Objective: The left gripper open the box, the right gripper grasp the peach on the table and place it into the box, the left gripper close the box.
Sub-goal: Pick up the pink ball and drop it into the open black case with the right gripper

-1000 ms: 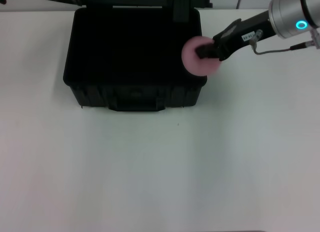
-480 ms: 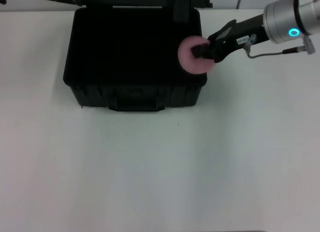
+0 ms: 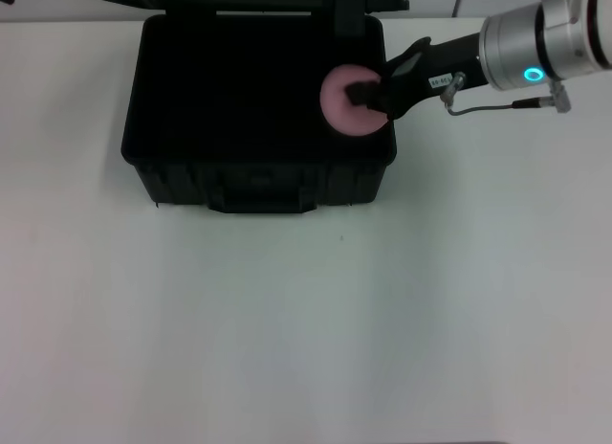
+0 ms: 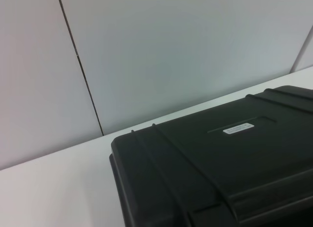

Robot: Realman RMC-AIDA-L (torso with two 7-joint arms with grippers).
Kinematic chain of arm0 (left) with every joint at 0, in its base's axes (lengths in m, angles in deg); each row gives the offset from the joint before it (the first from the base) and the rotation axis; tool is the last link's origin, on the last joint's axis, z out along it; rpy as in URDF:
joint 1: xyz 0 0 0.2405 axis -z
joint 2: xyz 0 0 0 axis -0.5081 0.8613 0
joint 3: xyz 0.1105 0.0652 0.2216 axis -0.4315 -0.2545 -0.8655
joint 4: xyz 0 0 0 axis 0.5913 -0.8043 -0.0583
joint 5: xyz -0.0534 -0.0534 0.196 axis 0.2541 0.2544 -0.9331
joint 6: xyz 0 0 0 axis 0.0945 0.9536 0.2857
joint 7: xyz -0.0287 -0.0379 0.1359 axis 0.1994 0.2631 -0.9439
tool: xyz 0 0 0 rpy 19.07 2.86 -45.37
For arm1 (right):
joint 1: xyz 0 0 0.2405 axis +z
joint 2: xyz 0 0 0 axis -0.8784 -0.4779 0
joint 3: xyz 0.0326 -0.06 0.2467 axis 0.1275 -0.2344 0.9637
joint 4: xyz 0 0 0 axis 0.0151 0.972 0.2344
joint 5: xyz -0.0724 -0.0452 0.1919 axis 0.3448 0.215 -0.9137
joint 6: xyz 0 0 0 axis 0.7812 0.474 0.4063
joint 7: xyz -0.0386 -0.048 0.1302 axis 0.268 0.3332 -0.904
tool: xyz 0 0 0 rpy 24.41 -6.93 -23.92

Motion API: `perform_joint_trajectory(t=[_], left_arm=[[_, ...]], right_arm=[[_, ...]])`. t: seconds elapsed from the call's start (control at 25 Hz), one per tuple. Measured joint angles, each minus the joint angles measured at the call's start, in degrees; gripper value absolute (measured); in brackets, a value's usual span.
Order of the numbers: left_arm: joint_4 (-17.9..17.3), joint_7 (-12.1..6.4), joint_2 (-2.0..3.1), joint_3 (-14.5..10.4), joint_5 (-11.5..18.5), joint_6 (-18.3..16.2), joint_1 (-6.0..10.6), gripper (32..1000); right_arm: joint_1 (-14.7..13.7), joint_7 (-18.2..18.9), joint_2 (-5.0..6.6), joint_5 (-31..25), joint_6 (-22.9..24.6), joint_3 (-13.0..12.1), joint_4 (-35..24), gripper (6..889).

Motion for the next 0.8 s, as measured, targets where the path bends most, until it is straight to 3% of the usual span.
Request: perform_joint_trajectory(t=[0.52, 0.8], left_arm=[[-0.01, 0.00, -0.09, 0.00, 0.00, 0.00, 0.18, 404], [0.00, 0.01, -0.09, -0.22, 0.02, 0.00, 0.34, 404]], right_arm=[[1.08, 7.08, -0.34, -7.78, -8.05, -2.81, 6.49, 85], [1.31, 9.90, -0.70, -13.29, -13.25, -8.60, 8.57, 92]])
